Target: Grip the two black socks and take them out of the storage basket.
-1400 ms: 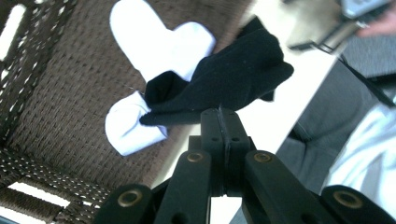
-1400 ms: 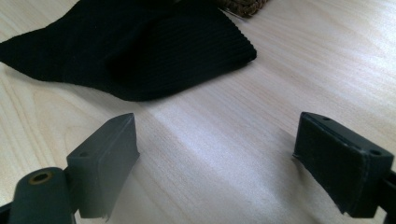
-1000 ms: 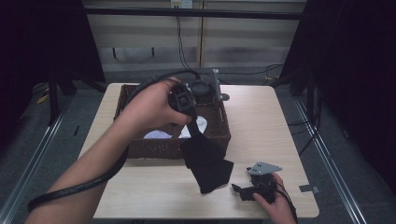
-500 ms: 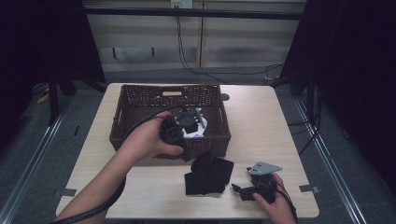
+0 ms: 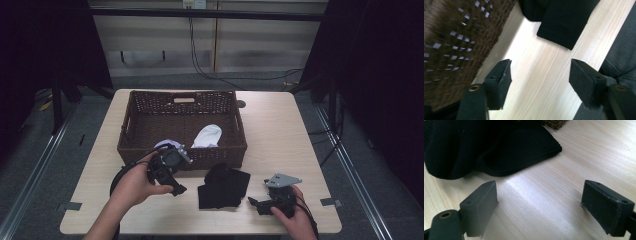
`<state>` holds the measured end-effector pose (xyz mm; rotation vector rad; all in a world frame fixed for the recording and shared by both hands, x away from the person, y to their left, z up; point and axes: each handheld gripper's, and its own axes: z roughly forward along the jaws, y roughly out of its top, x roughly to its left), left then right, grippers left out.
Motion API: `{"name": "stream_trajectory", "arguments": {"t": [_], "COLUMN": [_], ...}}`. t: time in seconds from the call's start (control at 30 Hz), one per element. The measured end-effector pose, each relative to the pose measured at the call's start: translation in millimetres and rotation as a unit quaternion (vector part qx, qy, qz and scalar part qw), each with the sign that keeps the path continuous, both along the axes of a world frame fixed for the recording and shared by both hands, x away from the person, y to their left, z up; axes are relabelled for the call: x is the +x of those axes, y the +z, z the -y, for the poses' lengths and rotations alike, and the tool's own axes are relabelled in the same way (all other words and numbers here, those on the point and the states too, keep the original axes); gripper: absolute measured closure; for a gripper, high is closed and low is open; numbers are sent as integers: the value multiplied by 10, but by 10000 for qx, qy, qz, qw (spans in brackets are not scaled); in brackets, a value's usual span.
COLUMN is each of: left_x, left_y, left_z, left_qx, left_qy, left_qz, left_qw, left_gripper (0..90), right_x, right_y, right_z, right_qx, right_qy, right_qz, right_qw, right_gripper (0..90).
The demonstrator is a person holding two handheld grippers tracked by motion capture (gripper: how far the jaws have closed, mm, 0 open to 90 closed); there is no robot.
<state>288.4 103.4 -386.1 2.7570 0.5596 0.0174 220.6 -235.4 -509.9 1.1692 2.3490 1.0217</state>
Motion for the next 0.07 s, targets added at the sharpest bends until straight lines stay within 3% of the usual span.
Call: {"name": "stream_trajectory", "arguments": {"t": [0.07], "left_x": [-16], "left_y": [-84], "left_z": [-17], "left_qx": [-30], "left_qy": [-19], "left_qz": [-28], "left_qw": [10000], "left_gripper": [328], "right_x": [0], "right_y": [-1], "right_z": [1], "right_qx": [-6], "right_qy": [5], "right_qz": [8], "right_qw": [10000], "right_gripper": [124]}}
